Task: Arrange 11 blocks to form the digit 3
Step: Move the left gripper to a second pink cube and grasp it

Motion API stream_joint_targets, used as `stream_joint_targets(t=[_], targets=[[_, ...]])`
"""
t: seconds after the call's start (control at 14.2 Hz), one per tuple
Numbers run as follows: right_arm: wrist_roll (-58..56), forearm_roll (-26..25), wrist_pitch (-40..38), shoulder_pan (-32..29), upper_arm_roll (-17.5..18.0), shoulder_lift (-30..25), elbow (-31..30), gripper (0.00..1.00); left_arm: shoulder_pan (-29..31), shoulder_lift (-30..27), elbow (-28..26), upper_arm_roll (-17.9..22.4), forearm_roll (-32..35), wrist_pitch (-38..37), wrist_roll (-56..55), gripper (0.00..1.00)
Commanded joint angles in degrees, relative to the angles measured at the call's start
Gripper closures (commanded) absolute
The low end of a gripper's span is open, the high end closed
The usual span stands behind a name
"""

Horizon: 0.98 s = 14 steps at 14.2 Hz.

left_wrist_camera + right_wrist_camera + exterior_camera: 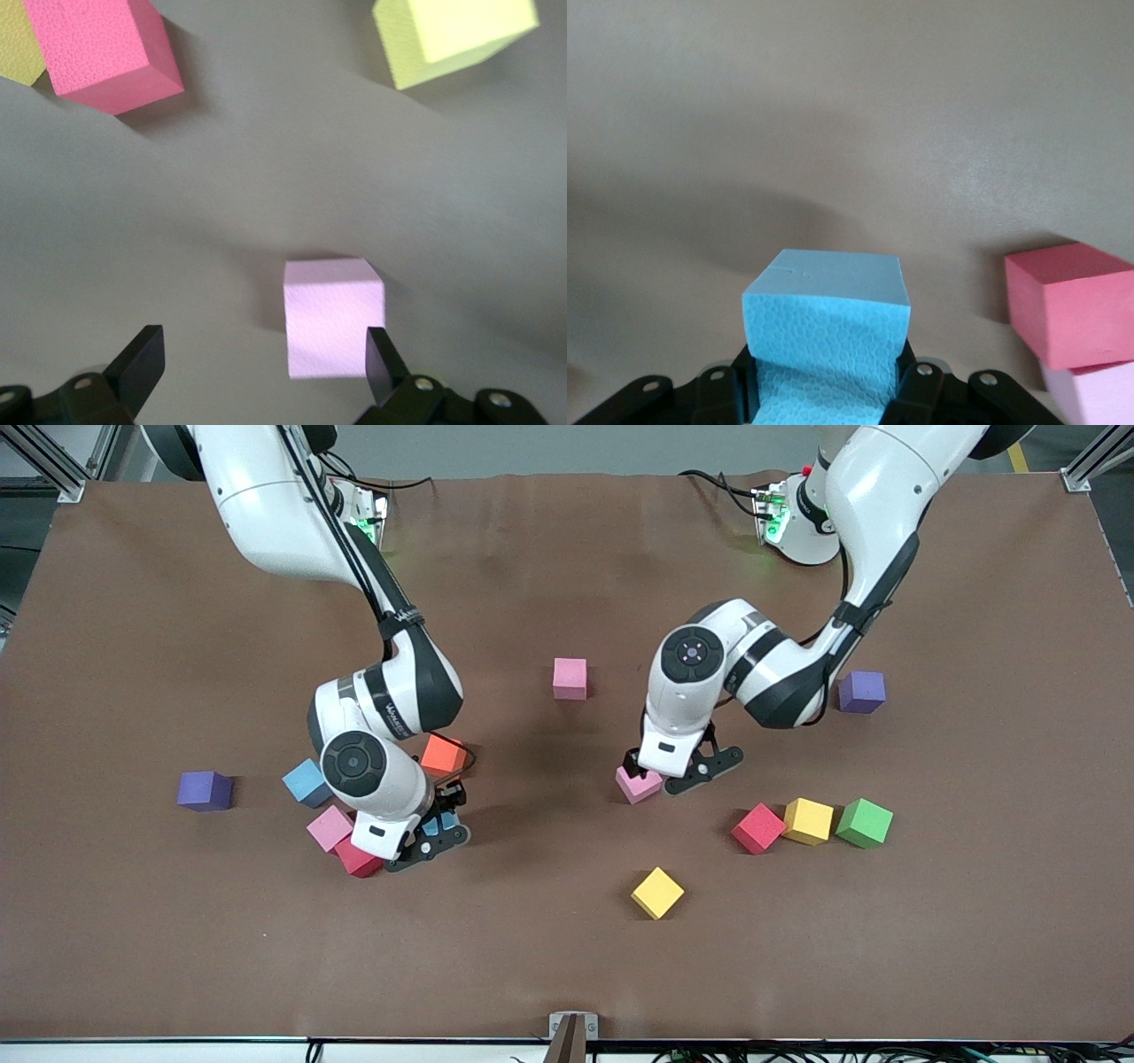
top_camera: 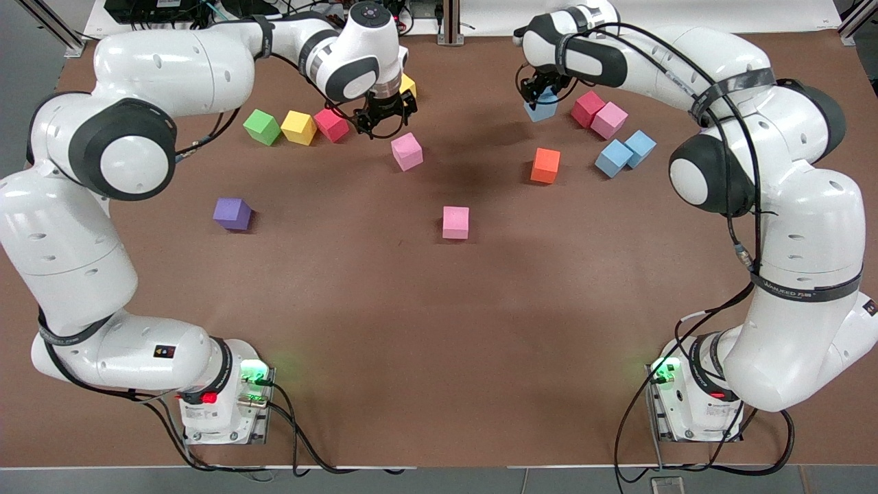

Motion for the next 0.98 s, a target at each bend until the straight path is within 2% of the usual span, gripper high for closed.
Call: stream_joint_targets(t=[0.0, 0.28, 0.63, 0.91], targets=[[-10.10, -0.78, -3.16, -0.91, 0.57, -3.45, -2.30, 1.00, 1.21, 3.09, 2.90, -0.48, 0.25, -1.14, -0.17, 0.00], [-13.74, -4.90, -4.40, 0.06, 0.57, -4.07, -2.39, 1.00, 0.68, 6.43, 4.93, -0.48, -0.01, -0.97, 0.00, 0.00], [-13.65, -5.18, -4.32, 0.32, 0.65, -4.33, -2.39, 0.95, -2.03, 10.03, 9.84, -0.48, -0.62, -0.70, -1.14, 0.00], [-14.26, -5.00, -4.58, -1.00, 0.74, -4.51, -2.30, 1.00, -3.18, 12.76, 10.56, -0.48, -0.19, 0.35, -1.84, 0.00]])
